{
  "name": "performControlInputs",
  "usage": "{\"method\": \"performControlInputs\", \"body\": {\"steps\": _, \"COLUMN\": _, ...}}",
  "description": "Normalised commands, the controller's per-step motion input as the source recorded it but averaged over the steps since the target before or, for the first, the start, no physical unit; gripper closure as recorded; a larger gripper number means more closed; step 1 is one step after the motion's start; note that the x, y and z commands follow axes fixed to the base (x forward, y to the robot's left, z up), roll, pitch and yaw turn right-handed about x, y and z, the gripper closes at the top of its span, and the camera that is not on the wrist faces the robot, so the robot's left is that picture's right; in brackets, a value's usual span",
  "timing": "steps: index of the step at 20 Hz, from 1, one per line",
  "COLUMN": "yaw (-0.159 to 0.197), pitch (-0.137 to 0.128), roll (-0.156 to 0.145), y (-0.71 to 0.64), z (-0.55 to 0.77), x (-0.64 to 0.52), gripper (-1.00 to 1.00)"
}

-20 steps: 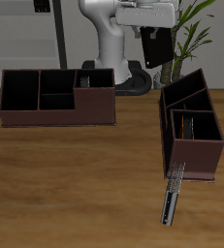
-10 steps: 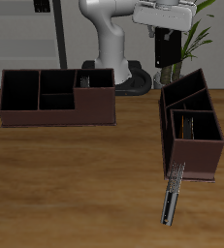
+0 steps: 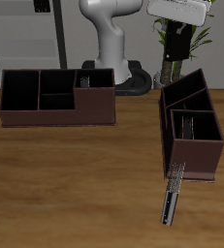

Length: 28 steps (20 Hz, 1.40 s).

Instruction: Place the right striped book into the back desk caddy's right compartment and place the orange book into the left desk caddy's right compartment and place the black book into the left desk caddy's left compartment

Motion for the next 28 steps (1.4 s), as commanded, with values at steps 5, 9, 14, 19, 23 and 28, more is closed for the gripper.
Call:
{"method": "performControlInputs", "body": {"steps": 5, "yaw": -0.031, "pitch": 0.011, "roll": -0.116, "y": 0.00, "z": 0.15, "x": 0.30, "gripper": 1.00}}
{"method": "performControlInputs", "body": {"steps": 9, "yaw": -0.048, "pitch": 0.080, "roll": -0.054, "y": -0.05, "z": -0.16, "x": 0.32, "gripper": 1.00}}
{"method": "performControlInputs", "body": {"steps": 14, "yaw": 0.017, "pitch": 0.042, "roll": 0.034, "y": 0.20, "z": -0.32, "x": 0.06, "gripper": 1.00}}
{"method": "performControlInputs", "body": {"steps": 19, "yaw": 0.041, "pitch": -0.005, "roll": 0.052, "y": 0.19, "z": -0.12, "x": -0.07, "gripper": 1.00}}
{"method": "performControlInputs", "body": {"steps": 23, "yaw": 0.035, "pitch": -0.003, "roll": 0.012, "y": 0.06, "z": -0.02, "x": 0.12, "gripper": 1.00}}
{"method": "performControlInputs", "body": {"steps": 28, "yaw": -0.013, "pitch": 0.016, "roll": -0.008, "y": -0.04, "z": -0.11, "x": 0.16, "gripper": 1.00}}
